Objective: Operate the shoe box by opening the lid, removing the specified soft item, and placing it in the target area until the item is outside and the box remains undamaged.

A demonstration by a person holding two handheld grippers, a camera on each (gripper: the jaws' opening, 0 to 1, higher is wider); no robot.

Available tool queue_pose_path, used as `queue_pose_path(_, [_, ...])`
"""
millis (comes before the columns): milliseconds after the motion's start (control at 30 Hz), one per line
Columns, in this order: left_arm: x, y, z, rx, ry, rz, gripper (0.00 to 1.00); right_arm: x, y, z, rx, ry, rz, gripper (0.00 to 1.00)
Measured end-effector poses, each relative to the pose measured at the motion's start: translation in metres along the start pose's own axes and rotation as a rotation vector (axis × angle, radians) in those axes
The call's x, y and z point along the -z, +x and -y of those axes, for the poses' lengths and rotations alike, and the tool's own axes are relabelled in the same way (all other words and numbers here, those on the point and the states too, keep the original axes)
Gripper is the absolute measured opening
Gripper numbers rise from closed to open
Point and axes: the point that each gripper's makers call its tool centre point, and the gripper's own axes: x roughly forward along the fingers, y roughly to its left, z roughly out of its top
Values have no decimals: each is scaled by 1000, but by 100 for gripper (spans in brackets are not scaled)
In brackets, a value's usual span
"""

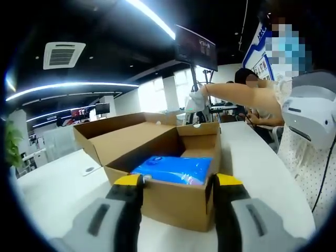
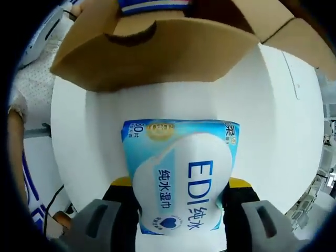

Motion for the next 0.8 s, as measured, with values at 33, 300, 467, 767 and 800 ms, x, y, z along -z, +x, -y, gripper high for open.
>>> queue_pose_path(33, [0,0,0,0,1,0,55,1,0,1,0,-3,-1,65])
queue_pose_path(300, [0,-1,-2,0,0,1,55,10,4,14,-2,-31,-21,66])
queue_pose_path(467, [0,-1,-3,1,0,2,55,13,5,19,-1,-49,-27,66])
queue_pose_path(767, [0,-1,-3,1,1,3,55,16,6,24,7,-73,-26,66])
queue_pose_path(800, [0,-1,-3,1,1,3,55,17,6,24,8,-73,-26,66])
